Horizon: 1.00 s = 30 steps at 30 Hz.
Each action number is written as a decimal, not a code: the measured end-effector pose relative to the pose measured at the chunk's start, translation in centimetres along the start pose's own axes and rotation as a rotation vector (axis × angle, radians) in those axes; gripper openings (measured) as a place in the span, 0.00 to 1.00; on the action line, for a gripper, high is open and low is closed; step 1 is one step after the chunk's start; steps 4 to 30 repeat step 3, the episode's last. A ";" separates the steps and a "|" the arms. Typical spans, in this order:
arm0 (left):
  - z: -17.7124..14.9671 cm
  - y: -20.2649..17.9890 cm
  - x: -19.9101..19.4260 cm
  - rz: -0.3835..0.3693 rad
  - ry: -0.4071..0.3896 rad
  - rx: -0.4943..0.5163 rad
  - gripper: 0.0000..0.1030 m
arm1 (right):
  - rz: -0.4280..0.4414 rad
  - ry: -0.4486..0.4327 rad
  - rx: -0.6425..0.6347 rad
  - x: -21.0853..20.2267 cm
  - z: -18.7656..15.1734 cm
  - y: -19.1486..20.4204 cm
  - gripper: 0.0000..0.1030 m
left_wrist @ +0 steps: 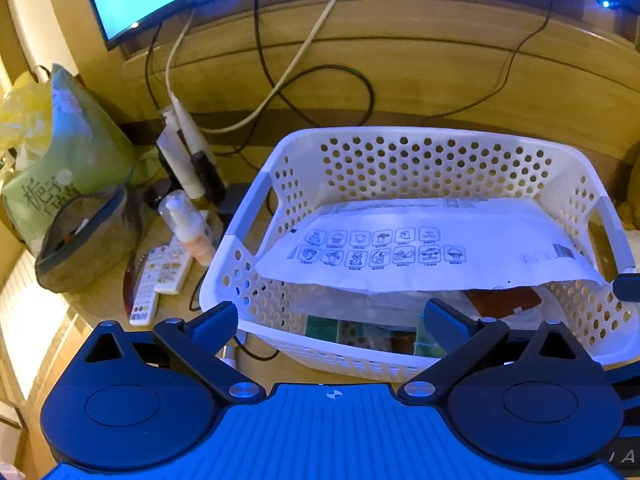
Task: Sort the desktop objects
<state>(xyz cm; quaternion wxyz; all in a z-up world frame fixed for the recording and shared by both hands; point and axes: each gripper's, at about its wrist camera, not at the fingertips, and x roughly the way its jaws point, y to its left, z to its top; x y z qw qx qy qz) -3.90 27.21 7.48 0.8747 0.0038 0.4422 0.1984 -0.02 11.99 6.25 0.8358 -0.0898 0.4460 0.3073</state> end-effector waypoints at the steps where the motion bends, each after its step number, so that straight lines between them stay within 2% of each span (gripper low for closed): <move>1: 0.0 0.0 0.0 -0.004 -0.002 0.002 1.00 | 0.001 0.001 0.000 0.0 0.0 0.0 0.95; 30: 0.1 0.0 0.0 -0.006 -0.003 0.001 1.00 | -0.002 -0.001 0.001 0.0 0.0 0.1 0.95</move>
